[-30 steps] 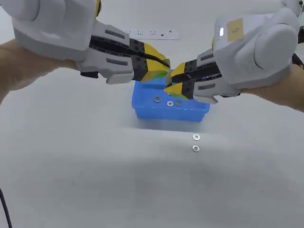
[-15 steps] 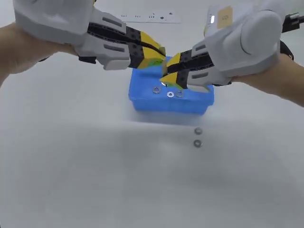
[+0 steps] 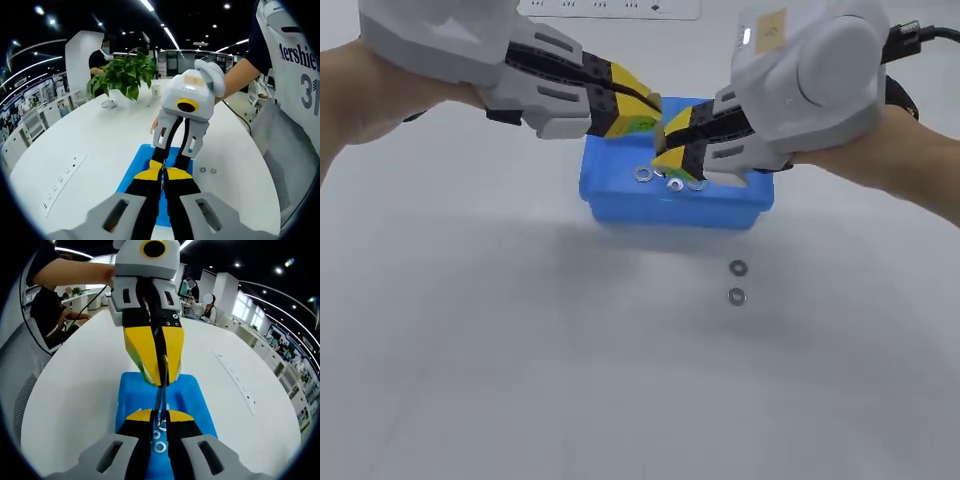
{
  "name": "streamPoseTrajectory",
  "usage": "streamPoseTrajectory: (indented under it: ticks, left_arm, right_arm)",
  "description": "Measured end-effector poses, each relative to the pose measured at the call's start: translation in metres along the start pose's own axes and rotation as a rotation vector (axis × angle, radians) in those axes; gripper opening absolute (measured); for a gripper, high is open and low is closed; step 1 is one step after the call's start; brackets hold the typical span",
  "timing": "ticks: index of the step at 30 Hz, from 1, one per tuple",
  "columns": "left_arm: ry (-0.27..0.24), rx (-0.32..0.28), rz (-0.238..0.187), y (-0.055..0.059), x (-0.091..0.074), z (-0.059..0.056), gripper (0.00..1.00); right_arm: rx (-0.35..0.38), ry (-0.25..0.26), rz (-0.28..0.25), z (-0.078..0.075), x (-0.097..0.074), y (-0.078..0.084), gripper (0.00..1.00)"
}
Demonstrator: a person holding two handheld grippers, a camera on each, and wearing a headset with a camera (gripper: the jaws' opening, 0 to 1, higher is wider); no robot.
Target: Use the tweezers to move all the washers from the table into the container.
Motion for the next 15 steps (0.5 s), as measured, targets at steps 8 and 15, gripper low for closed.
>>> streamPoseTrajectory:
  ticks: [8, 15]
  left_arm:
    - [0.008, -0.013, 0.004, 0.0032, 0.0033, 0.0, 0.05]
    - [0.009, -0.001, 0.002, 0.0002, 0.0027, -0.0021, 0.05]
  right_arm:
    - [-0.015, -0.001, 0.019, 0.0017, 0.003, 0.0011, 0.11]
    - [-0.013, 0.005, 0.015, 0.001, -0.0012, 0.0002, 0.11]
Point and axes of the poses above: the centre of the closed fingertips' face, and the gripper's own axes: x roughly forward along the fingers, z roughly to its left, y roughly out of its underside, the point moved 10 cm from there along -x, roughly backward along the fingers, and after that the axes turned 13 degrees about z, right-handed, at the moved point
